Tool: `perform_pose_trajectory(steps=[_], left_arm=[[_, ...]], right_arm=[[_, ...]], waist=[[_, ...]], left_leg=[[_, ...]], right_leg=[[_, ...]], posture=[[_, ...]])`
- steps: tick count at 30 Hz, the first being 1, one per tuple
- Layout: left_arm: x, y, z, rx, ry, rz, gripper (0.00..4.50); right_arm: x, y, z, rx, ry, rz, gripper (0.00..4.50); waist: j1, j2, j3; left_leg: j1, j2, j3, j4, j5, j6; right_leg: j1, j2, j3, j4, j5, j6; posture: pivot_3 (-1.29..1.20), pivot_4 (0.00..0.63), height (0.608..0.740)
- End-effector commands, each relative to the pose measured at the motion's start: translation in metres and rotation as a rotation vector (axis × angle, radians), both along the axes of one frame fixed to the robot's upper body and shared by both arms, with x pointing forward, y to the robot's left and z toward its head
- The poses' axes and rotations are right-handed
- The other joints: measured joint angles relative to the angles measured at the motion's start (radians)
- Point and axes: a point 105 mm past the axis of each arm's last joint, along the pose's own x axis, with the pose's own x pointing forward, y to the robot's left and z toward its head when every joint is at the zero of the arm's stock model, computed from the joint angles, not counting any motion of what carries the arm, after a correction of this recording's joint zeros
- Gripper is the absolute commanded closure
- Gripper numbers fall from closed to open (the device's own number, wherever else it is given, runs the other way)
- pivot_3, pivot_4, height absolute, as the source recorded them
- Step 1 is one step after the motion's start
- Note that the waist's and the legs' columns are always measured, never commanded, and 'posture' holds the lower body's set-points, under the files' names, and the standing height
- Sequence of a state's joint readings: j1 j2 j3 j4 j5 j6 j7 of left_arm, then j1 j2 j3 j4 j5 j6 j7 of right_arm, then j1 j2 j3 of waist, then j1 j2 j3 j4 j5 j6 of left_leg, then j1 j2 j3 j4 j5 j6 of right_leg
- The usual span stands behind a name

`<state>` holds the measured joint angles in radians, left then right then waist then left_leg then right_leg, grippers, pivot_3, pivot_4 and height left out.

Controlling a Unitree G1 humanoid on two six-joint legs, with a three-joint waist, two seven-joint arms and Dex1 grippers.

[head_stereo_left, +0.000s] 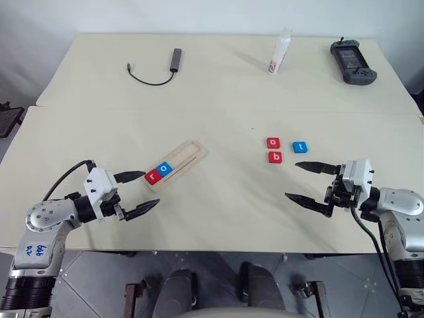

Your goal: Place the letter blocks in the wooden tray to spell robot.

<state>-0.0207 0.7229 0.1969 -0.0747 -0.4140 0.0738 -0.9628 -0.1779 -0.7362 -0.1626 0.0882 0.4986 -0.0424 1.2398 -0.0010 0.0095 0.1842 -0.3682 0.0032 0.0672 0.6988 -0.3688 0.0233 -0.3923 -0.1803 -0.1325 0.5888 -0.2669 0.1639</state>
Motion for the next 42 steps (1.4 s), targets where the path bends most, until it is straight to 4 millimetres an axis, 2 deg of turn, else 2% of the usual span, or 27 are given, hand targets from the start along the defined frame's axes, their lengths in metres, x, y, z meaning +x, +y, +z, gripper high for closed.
perform_pose_trajectory(steps=[1, 6, 11, 16, 18, 24, 28, 32, 37, 42], left_arm=[[-0.003, 0.003, 0.009, 0.001, -0.049, 0.023, 0.00], [-0.007, 0.014, 0.010, -0.050, -0.050, 0.121, 0.00], [-0.018, 0.045, -0.008, -0.131, -0.010, 0.310, 0.00], [-0.026, 0.066, -0.021, -0.121, -0.002, 0.388, 0.00], [-0.026, 0.065, -0.019, -0.125, -0.005, 0.392, 0.00], [-0.015, 0.040, -0.004, -0.160, -0.033, 0.325, 0.00], [0.004, 0.017, 0.010, -0.158, -0.054, 0.244, 0.00], [0.019, 0.012, 0.002, -0.100, -0.022, 0.230, 0.00], [0.030, 0.003, -0.016, -0.025, 0.031, 0.175, 0.00], [0.040, 0.007, -0.020, -0.008, 0.044, 0.201, 0.00]], right_arm=[[0.000, -0.003, 0.010, 0.013, -0.030, 0.006, 0.05], [0.003, 0.018, 0.019, 0.049, -0.049, 0.077, 0.05], [0.001, 0.074, 0.042, 0.138, -0.105, 0.236, 0.05], [-0.005, 0.100, 0.052, 0.172, -0.102, 0.335, 0.05], [-0.006, 0.102, 0.052, 0.175, -0.093, 0.346, 0.05], [-0.011, 0.091, 0.051, 0.149, -0.063, 0.333, 0.05], [-0.018, 0.065, 0.043, 0.105, -0.027, 0.249, 0.05], [-0.021, 0.054, 0.038, 0.103, -0.018, 0.191, 0.05], [-0.021, 0.057, 0.037, 0.124, -0.033, 0.166, 0.05], [-0.024, 0.059, 0.036, 0.134, -0.040, 0.151, 0.05]], waist=[[0.000, 0.000, 0.000], [0.000, 0.000, 0.000], [-0.010, 0.000, 0.000], [0.009, 0.000, 0.000], [0.017, 0.000, 0.000], [0.023, 0.000, 0.000], [0.027, 0.000, 0.000], [0.022, -0.001, 0.000], [-0.001, -0.001, 0.000], [0.002, -0.001, 0.000]], left_leg=[[0.000, 0.000, 0.000, 0.000, 0.000, 0.000], [0.000, 0.000, 0.000, 0.000, 0.000, 0.000], [0.001, 0.002, -0.002, 0.000, 0.000, -0.001], [0.000, 0.001, -0.002, 0.001, 0.000, -0.001], [-0.001, 0.000, -0.002, 0.001, -0.001, 0.000], [-0.001, 0.000, -0.002, 0.001, -0.001, 0.000], [-0.001, 0.000, -0.001, 0.000, -0.001, 0.000], [-0.001, -0.001, 0.000, 0.000, -0.001, 0.000], [0.000, 0.001, 0.001, -0.001, -0.001, 0.000], [0.000, 0.000, 0.001, 0.000, -0.001, 0.000]], right_leg=[[0.000, 0.000, 0.000, 0.000, 0.000, 0.000], [0.000, 0.000, 0.000, 0.000, 0.000, 0.000], [-0.001, 0.001, 0.001, 0.000, 0.000, 0.000], [-0.001, 0.000, 0.000, 0.000, 0.000, 0.000], [0.000, 0.000, 0.000, 0.000, 0.000, 0.000], [-0.001, 0.000, -0.001, 0.000, 0.000, 0.000], [-0.001, 0.000, -0.001, 0.000, 0.000, 0.000], [0.000, 0.000, 0.000, 0.000, 0.000, 0.000], [-0.001, 0.001, 0.000, 0.000, 0.000, 0.000], [-0.001, 0.001, 0.000, 0.000, 0.000, 0.000]], posture=[[0.00, 0.150, 0.740], [0.00, 0.150, 0.740], [0.00, 0.150, 0.740], [0.00, 0.150, 0.740], [0.00, 0.150, 0.740], [0.00, 0.150, 0.740], [0.00, 0.150, 0.740], [0.00, 0.150, 0.740], [0.00, 0.150, 0.740], [0.00, 0.150, 0.740]])
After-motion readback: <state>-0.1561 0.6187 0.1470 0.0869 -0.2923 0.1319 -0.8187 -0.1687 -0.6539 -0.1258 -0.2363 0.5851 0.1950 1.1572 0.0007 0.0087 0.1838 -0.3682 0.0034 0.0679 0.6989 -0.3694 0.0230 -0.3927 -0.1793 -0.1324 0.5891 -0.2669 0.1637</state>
